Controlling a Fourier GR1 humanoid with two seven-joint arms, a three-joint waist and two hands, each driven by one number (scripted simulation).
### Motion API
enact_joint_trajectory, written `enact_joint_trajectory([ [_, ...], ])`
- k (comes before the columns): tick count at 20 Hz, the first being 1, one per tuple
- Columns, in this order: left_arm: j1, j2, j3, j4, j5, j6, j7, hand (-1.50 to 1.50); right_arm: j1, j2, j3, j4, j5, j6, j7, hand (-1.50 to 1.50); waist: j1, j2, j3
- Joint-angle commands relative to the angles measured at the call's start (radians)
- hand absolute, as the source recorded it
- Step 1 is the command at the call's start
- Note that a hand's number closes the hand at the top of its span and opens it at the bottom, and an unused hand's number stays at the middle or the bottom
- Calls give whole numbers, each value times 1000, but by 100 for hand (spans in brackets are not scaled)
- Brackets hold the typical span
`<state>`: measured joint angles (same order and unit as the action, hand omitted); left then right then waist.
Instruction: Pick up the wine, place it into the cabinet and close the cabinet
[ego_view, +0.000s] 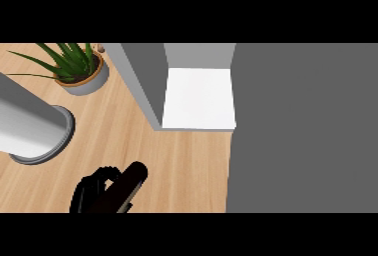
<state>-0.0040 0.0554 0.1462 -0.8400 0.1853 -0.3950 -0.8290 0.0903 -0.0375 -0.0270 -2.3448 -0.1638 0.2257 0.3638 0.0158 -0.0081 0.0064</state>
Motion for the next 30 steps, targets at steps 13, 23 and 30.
enact_joint_trajectory([
  [13,305,-55,-365,-859,168,279,457,150,-75,-30,-52,42,-47,-4,32,-150,-11,7,-6],
  [23,20,-55,-413,-824,175,514,588,150,23,-14,-31,-9,-63,28,14,-150,-21,8,-6],
  [30,-197,-55,-427,-725,157,680,589,150,26,-2,-13,56,-37,50,-58,-150,-22,8,-6],
])
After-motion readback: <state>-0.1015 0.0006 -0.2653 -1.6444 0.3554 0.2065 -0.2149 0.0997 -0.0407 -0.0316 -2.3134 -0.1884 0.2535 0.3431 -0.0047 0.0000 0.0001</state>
